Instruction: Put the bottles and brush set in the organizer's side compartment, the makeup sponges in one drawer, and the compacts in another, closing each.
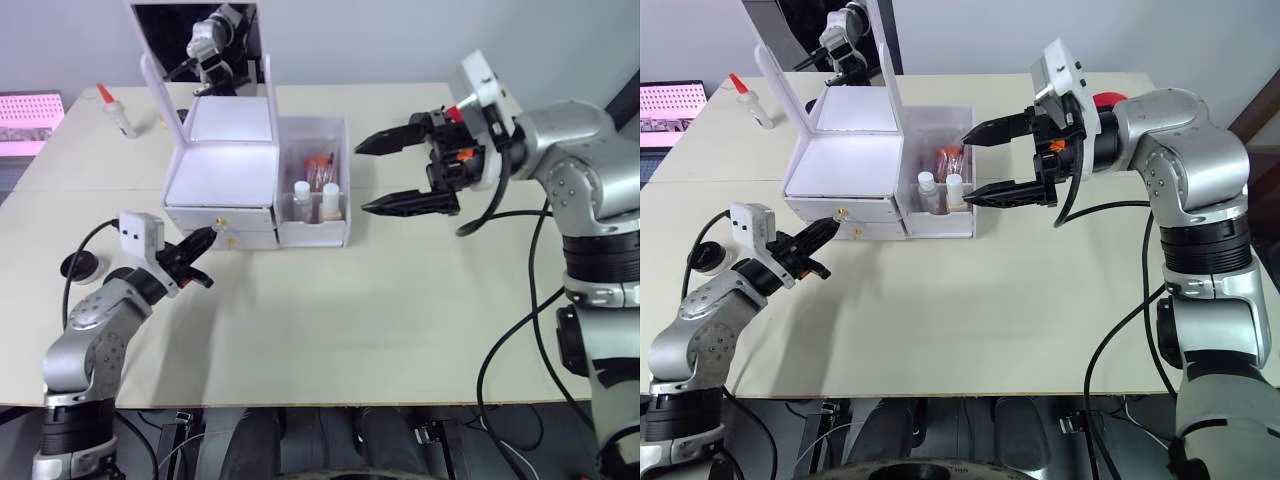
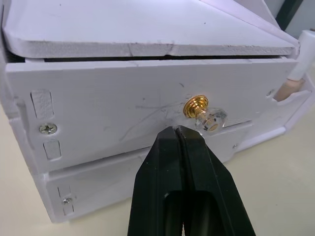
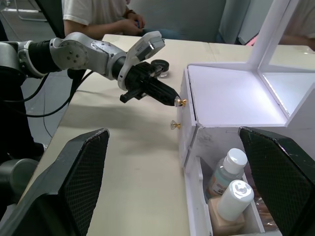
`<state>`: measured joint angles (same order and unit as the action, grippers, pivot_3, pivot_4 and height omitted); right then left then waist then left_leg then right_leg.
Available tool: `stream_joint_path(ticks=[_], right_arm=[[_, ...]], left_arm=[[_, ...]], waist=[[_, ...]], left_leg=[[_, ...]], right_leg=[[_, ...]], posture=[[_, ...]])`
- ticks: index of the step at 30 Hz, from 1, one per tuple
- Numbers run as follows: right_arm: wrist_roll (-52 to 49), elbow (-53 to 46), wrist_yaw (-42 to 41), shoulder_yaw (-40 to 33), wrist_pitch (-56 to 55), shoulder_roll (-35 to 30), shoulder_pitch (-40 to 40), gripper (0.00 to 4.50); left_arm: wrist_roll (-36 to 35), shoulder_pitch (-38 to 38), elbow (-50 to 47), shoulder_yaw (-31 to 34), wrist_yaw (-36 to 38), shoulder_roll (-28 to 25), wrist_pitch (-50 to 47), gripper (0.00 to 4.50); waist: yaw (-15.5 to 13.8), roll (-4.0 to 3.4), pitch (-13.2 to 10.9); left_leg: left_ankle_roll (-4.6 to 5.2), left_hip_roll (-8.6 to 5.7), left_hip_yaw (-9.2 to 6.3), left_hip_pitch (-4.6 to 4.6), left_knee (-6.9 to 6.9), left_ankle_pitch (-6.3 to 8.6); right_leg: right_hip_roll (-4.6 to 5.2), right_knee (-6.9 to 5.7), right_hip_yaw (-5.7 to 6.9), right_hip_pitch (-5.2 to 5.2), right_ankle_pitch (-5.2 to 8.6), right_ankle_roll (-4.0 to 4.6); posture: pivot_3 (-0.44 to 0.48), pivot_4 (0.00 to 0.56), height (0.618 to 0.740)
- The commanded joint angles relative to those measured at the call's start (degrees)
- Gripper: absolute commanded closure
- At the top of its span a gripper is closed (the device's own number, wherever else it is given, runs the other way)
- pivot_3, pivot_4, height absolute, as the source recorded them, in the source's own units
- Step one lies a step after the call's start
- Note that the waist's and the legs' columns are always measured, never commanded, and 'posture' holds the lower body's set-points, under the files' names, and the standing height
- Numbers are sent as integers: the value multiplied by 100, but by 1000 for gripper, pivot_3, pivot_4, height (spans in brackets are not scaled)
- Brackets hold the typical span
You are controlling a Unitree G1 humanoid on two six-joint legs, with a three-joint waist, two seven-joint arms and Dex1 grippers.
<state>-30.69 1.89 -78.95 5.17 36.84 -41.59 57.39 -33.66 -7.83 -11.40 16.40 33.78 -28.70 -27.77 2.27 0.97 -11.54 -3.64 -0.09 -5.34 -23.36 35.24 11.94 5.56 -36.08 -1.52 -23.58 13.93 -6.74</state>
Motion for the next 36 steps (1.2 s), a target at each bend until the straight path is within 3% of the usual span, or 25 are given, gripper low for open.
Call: stream_joint_path(ticks=[1,7,12,15,18,22,28,36], right_arm=[[-120,-197,50,-234,7,-74,43,0],[-280,-238,56,-261,273,-93,14,0],[-261,34,89,-294,549,-221,-126,0],[-217,534,273,-532,473,-232,-195,0],[-158,866,372,-679,228,-214,-221,0],[147,1894,468,-1048,-695,-342,-650,0],[533,3490,830,-1666,-2266,-420,-1199,0],[915,4930,1240,-2109,-3647,-603,-1755,0]], left_arm=[[36,-121,-135,4,33,-23,161,4460],[105,-128,-172,-53,-141,142,175,4460],[-350,272,-932,217,-288,143,-193,4460],[-756,919,-1607,820,-236,-151,-445,3637],[-1054,1342,-1950,1277,-279,-331,-549,2086],[-917,2649,-2278,2442,-142,-294,-191,44],[-712,3793,-1478,3820,173,-45,634,44],[-320,4396,154,4331,772,85,1707,44]], waist=[[0,0,0],[-20,0,0],[-23,1,0],[12,5,-2],[14,2,-4],[33,15,5],[6,13,3],[33,14,4]], left_leg=[[0,0,0,0,0,0],[0,0,0,0,0,0],[0,0,-1,-1,0,0],[0,0,0,-5,-5,0],[0,0,1,-5,-9,0],[-1,3,4,0,-8,1],[-1,2,14,-4,-7,2],[-2,3,18,-5,-11,3]], right_leg=[[0,0,0,0,0,0],[0,0,0,1,0,0],[0,2,0,1,-1,-1],[1,10,-1,-2,2,-3],[2,6,-2,-7,13,15],[1,12,-2,-1,14,18],[4,44,-5,9,10,24],[5,67,-5,14,8,29]], posture=[[0,150,740],[0,150,740],[0,150,740],[0,150,740],[0,150,740],[0,150,740],[0,150,740],[0,150,740]])
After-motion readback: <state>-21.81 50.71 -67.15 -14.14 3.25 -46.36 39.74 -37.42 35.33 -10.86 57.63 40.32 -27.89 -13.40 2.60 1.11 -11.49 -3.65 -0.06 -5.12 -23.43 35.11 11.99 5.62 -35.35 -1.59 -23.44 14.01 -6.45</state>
